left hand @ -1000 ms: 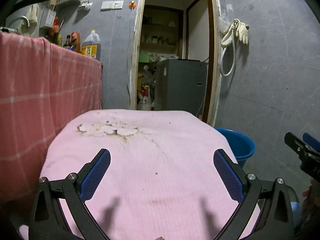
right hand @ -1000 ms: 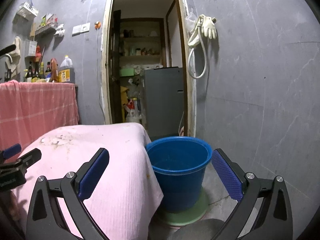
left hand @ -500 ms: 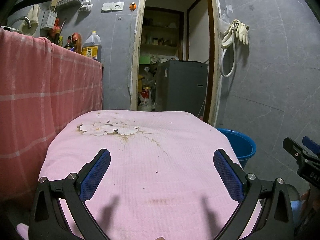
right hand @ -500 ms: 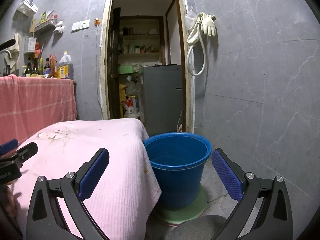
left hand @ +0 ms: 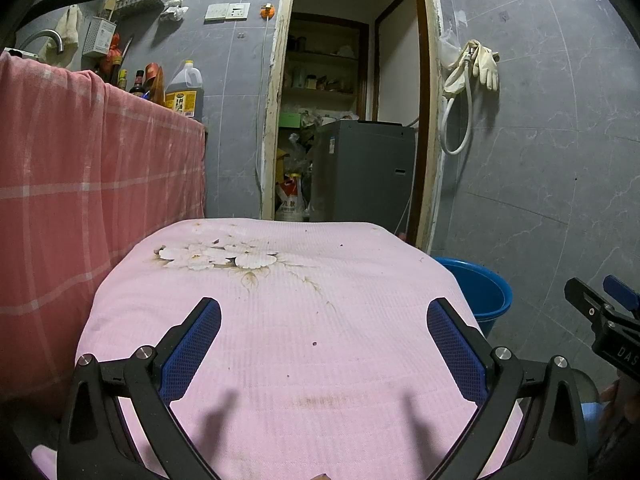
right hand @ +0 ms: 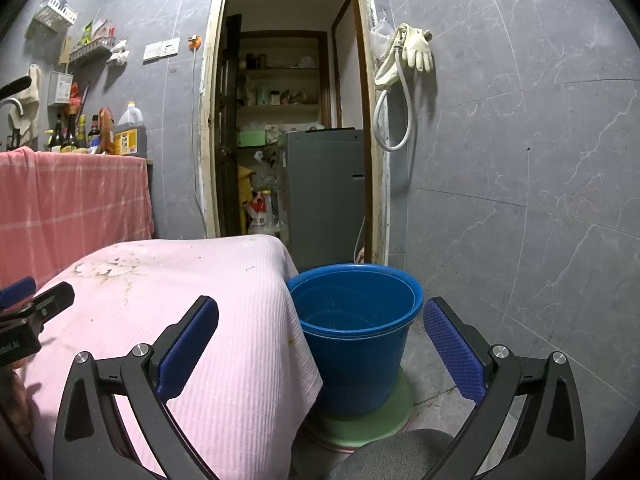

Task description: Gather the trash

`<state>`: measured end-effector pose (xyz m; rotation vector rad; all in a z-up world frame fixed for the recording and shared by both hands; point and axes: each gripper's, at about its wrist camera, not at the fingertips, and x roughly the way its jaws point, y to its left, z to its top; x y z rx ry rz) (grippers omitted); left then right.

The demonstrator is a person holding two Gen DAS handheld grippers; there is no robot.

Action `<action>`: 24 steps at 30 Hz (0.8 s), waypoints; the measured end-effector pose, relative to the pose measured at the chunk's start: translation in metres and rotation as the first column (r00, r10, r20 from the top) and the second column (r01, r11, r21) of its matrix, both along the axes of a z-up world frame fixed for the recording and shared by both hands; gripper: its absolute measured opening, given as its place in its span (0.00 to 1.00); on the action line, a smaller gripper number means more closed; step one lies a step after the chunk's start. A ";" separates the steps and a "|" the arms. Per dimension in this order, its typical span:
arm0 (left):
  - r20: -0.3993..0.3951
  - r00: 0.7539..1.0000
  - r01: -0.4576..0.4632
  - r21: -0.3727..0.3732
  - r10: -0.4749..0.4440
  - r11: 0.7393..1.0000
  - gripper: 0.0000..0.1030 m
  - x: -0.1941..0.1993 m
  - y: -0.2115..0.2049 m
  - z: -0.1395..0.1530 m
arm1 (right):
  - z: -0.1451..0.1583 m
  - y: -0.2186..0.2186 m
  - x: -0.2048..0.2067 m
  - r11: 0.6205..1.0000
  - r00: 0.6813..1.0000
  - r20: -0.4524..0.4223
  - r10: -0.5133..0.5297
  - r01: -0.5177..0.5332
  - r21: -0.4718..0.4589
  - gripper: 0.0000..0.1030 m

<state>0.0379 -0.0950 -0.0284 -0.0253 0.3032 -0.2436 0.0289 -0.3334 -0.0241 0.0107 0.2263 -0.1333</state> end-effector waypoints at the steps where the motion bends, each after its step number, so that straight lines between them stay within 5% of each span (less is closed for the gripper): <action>1: 0.000 1.000 0.001 -0.001 -0.001 1.000 0.98 0.000 0.000 0.000 | 0.000 0.000 0.000 1.000 1.000 -0.001 -0.001 0.001 0.000 1.00; 24: 0.001 1.000 0.000 -0.003 0.000 1.000 0.98 0.000 0.000 0.000 | -0.002 0.000 0.000 1.000 1.000 0.000 -0.001 0.001 0.003 1.00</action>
